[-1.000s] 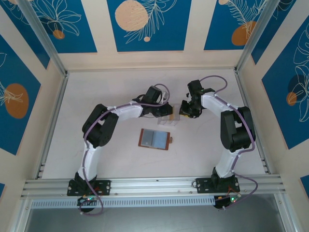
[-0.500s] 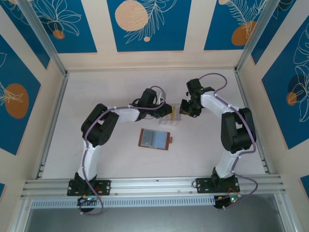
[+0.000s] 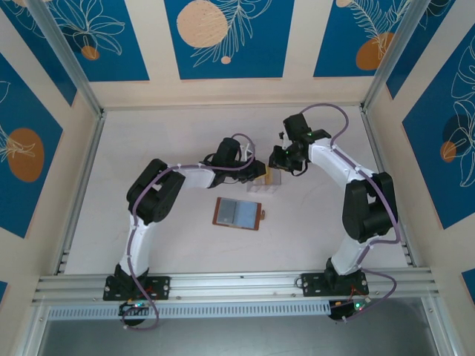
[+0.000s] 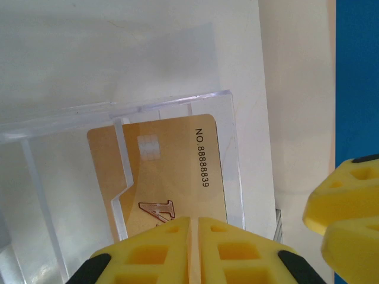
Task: Put the credit cards into the card holder
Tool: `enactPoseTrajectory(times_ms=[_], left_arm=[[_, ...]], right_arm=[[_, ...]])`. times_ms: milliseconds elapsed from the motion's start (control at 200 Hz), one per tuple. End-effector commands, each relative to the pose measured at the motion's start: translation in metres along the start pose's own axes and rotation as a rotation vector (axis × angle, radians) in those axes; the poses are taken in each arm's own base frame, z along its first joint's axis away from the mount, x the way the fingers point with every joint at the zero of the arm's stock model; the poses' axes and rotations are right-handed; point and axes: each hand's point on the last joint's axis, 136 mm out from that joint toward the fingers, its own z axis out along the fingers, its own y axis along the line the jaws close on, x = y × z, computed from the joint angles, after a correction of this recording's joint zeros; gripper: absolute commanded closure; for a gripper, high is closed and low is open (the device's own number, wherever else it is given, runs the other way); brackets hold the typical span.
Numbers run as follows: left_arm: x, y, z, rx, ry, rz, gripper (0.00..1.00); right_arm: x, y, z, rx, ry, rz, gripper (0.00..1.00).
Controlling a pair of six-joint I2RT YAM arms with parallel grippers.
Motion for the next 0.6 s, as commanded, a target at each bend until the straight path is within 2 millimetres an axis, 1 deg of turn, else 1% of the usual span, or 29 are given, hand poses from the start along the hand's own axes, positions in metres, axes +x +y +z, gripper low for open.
enactPoseTrajectory(times_ms=[0,135,215,285,455,595], left_arm=[[0.015,0.021,-0.004,-0.083,0.046,-0.024,0.89],[0.016,0.023,-0.006,-0.099,0.049,-0.02,0.89],[0.017,0.024,-0.006,-0.102,0.052,-0.019,0.89],[0.017,0.025,-0.006,-0.105,0.054,-0.016,0.89],[0.017,0.026,-0.005,-0.112,0.058,-0.011,0.89],[0.017,0.026,-0.004,-0.109,0.059,-0.012,0.89]], right_arm=[[0.003,0.008,0.008,0.002,0.035,-0.029,0.75],[0.004,0.003,0.019,0.044,0.058,-0.031,0.8],[0.004,0.002,0.023,0.05,0.065,-0.026,0.8],[0.002,0.003,0.021,0.044,0.047,-0.023,0.81],[-0.009,0.003,0.009,0.033,-0.005,-0.009,0.79],[-0.014,0.0,0.013,0.041,0.015,-0.001,0.79]])
